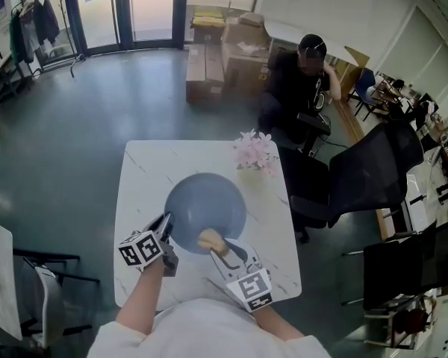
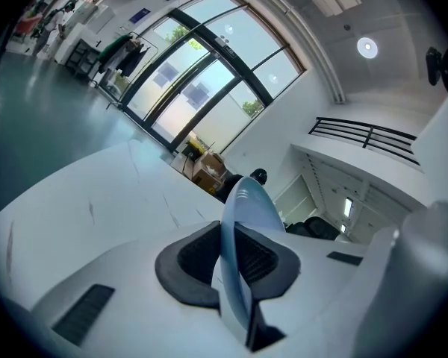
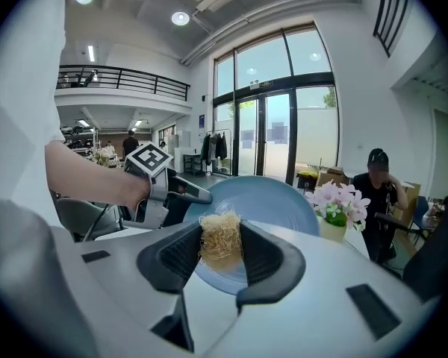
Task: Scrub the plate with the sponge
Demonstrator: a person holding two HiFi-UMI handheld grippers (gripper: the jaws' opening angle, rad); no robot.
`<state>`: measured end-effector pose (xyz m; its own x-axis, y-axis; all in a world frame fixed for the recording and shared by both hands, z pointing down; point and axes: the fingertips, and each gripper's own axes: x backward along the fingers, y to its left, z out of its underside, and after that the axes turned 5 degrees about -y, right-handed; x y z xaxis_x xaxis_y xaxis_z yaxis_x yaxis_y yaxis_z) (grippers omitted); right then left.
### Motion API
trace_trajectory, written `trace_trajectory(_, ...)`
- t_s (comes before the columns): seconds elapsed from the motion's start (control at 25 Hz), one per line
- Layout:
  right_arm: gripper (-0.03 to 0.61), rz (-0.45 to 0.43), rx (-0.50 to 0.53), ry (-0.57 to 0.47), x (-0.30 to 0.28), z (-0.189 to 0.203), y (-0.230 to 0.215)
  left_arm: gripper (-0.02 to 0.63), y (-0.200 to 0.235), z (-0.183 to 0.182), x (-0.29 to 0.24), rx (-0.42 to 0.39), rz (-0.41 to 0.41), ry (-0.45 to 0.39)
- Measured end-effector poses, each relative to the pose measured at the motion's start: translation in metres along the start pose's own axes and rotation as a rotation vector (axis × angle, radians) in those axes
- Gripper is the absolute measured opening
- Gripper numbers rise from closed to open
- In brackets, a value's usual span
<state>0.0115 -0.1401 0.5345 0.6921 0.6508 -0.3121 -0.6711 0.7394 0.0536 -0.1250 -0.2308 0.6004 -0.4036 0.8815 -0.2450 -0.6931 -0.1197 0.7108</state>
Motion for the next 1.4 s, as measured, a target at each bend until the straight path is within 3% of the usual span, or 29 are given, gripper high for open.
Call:
trace_trajectory(0.48, 0.16, 0.019, -0.046, 0.025, 0.011, 0.016, -0.008, 0.044, 0.032, 0.032, -0.013, 0.078, -0.072, 0.076)
trace_trajectory(0.8, 0.16, 0.034, -0.057, 0.04, 0.016, 0.025, -0.011, 0.045, 0.055, 0.062, -0.017, 0.078, -0.138, 0.156)
trace_trajectory(1.4, 0.16, 0.067, -0.068, 0.053, 0.028, 0.033, -0.023, 0.046, 0.073, 0.079, -0.025, 0.084, -0.202, 0.202)
